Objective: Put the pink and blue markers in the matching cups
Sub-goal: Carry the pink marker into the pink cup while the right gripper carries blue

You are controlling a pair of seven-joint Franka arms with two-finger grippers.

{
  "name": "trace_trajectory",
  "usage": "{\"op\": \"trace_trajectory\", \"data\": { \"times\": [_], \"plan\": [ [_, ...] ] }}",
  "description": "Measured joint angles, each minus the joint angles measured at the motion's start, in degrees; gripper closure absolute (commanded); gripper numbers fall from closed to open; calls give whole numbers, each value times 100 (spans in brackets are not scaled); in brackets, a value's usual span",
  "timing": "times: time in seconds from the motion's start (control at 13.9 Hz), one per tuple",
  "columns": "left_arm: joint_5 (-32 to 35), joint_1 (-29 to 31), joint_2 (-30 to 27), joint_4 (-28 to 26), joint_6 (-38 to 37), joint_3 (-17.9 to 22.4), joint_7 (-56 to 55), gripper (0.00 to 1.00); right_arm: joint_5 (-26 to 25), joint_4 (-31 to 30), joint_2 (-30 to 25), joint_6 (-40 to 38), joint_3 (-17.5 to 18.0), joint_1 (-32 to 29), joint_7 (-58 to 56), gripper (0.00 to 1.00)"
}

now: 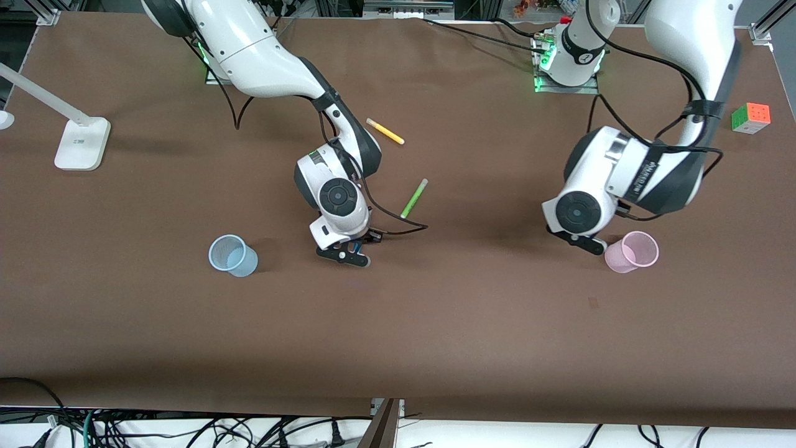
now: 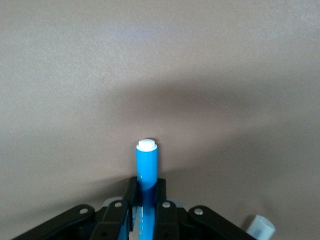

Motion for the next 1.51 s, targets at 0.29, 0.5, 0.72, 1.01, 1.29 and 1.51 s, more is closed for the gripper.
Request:
{"op": "trace_trajectory", "data": {
  "times": [0.29, 0.5, 0.72, 1.01, 1.29, 1.51],
  "plan": [
    [1174, 13, 90, 64, -476, 49, 847, 100, 698, 96, -523, -900, -67, -480, -938, 100],
    [1651, 37, 234, 108, -483, 327, 1335, 100, 1107, 139, -1163, -1806, -106, -1235, -1728, 100],
    [1990, 97, 516, 143, -450, 368, 1436, 100, 1176, 154, -1530, -2539, -106, -1940, -2201, 100],
    [2165, 94, 749, 177, -233, 382, 1436, 93, 1911, 364, -1567, -3016, -107, -2583, -2280, 100],
    [2165, 137, 769, 223, -78, 412, 1006, 0, 2191, 358, -1428, -3090, -103, -3049, -2288, 100],
    [2152, 115, 768, 260, -78, 367, 298, 0, 2835, 343, -1101, -3276, -102, -3409, -2307, 100]
  ]
}}
